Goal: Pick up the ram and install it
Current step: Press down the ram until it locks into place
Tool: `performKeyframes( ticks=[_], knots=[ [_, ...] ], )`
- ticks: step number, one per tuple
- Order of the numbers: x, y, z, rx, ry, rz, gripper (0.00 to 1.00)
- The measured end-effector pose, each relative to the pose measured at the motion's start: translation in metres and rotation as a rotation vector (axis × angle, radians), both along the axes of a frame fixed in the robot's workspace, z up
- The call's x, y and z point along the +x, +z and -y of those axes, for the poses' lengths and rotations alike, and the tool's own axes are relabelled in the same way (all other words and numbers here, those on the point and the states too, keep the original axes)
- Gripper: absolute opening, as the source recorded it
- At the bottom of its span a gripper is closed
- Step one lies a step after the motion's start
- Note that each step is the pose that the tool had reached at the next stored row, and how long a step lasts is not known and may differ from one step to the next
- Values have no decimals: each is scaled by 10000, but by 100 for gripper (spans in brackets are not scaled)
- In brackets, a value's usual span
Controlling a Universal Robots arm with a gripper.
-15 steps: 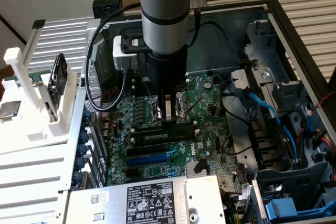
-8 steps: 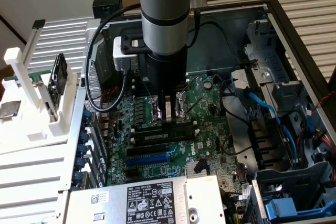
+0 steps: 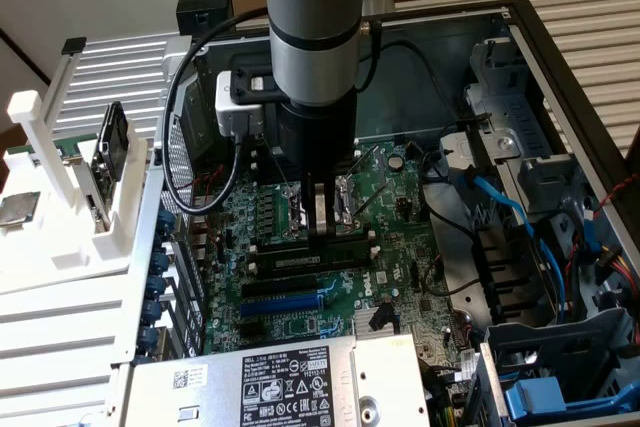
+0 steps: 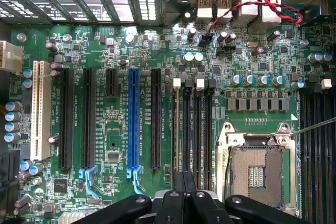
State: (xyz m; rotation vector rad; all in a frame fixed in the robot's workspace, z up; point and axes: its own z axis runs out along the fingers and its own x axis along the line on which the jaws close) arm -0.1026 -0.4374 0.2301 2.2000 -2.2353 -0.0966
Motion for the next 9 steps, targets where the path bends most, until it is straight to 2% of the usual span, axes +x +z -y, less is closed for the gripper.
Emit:
performKeyframes(
  ticks=[9],
  knots=[
    [0, -1, 8, -1, 0, -1, 10]
  ],
)
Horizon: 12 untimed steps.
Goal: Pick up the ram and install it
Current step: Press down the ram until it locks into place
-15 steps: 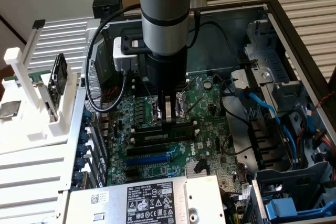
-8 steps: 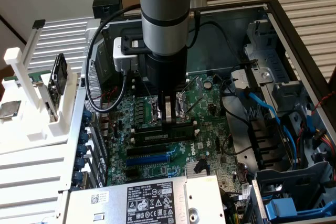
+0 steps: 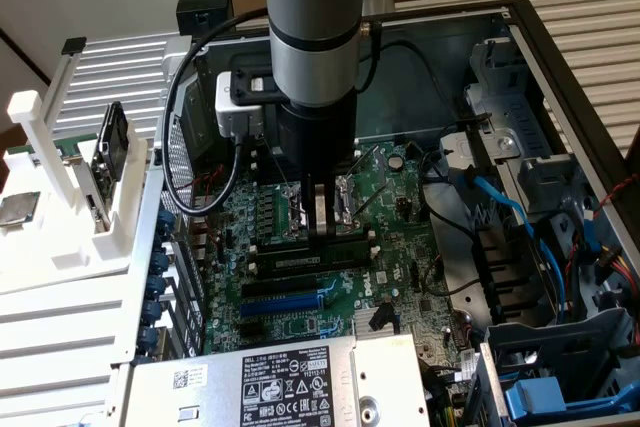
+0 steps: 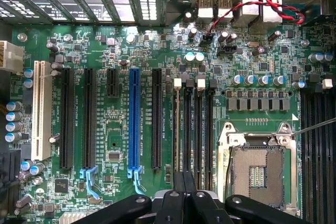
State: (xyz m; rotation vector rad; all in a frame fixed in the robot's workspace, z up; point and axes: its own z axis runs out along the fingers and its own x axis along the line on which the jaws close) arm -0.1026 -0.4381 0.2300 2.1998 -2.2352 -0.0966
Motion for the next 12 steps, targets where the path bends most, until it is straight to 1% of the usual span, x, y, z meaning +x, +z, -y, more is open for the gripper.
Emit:
performKeyframes(
  ticks=[12],
  knots=[
    [0, -29, 0, 0, -1, 0, 10]
  ],
)
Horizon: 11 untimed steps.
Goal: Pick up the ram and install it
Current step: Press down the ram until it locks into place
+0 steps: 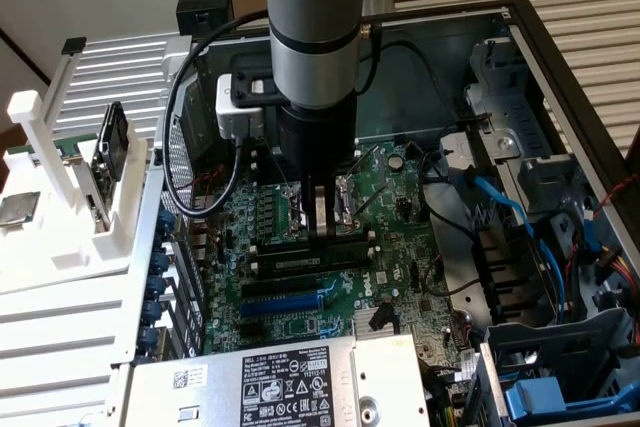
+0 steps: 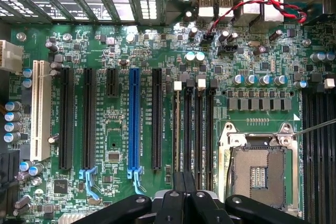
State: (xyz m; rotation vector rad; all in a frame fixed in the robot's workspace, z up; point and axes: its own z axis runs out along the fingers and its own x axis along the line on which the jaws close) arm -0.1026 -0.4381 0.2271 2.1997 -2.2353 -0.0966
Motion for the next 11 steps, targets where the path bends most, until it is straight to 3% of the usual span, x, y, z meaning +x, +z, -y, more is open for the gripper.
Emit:
performKeyframes(
  ticks=[3, 4, 7, 11],
  knots=[
    [0, 12, -1, 11, 1, 5, 10],
    [1, 40, -3, 26, 0, 16, 10],
    [0, 209, 0, 3, 1, 2, 10],
    [0, 305, 0, 1, 1, 1, 10]
  ],
)
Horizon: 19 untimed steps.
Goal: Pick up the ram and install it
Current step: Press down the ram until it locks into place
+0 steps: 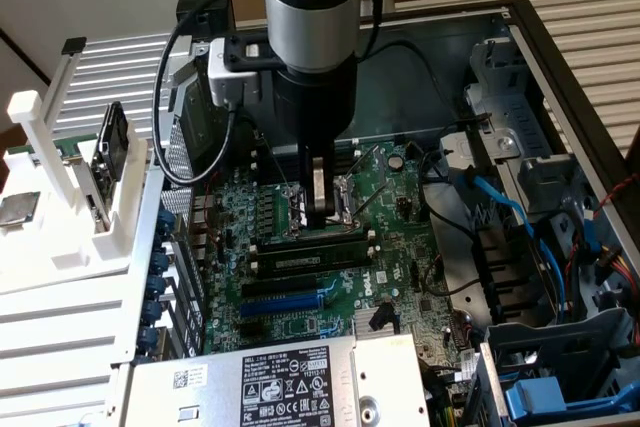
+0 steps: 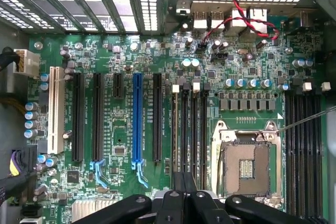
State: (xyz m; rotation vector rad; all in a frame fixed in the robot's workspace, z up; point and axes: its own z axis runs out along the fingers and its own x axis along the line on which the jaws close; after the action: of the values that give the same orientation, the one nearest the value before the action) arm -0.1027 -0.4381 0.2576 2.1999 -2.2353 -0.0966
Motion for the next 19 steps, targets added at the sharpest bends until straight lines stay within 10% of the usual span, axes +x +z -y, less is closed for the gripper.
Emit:
performKeyframes(
  ticks=[12, 19],
  knots=[
    [0, 71, 2, 28, -1, 0, 10],
    [0, 70, 2, 35, -984, 1, 10]
  ],
)
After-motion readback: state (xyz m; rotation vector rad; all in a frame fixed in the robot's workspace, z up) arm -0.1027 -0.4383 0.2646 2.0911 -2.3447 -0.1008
